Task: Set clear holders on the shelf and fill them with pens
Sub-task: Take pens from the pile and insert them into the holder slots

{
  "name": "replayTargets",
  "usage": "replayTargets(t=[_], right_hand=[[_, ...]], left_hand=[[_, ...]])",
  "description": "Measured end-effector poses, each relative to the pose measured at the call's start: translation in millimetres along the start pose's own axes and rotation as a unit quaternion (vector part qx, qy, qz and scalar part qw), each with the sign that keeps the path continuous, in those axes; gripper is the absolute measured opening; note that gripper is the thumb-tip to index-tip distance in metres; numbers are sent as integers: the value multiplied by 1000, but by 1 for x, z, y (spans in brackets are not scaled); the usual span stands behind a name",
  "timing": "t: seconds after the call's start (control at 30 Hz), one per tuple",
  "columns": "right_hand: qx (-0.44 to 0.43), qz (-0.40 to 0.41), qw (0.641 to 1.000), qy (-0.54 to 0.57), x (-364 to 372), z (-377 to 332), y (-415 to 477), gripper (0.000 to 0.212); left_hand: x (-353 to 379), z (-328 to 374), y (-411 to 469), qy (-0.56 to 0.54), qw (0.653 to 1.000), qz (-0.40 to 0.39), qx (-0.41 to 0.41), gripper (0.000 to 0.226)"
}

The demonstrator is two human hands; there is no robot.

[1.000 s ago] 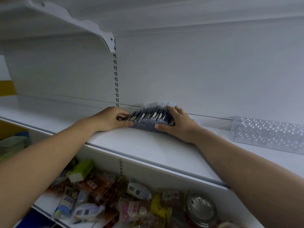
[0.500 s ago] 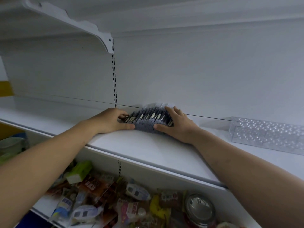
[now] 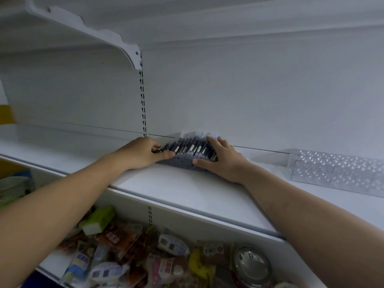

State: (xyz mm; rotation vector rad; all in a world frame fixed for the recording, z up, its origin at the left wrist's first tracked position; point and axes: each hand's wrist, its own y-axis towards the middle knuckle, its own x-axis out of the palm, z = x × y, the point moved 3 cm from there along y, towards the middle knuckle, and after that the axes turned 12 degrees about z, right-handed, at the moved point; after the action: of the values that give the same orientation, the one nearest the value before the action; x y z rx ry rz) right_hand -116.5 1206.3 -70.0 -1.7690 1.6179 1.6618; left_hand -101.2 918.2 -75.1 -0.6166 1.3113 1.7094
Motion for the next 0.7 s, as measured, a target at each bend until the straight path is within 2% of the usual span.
replayTargets(t=[0.3, 0.5, 0.63, 0.7], right_hand=[[-2, 1, 1000, -1, 2, 2, 2, 106], [8, 0, 1000, 10, 3, 4, 2, 114], [12, 13, 999, 39, -4, 2, -2, 107], [7, 33, 998, 47, -9, 1, -1, 104]], left_hand=[[-4, 17, -3, 17, 1000, -9, 2, 102], [-7, 17, -9, -16, 999, -35, -2, 81], [-12, 28, -18, -15, 999, -41, 2, 73], [-16, 33, -22, 24, 999, -39, -10, 80]])
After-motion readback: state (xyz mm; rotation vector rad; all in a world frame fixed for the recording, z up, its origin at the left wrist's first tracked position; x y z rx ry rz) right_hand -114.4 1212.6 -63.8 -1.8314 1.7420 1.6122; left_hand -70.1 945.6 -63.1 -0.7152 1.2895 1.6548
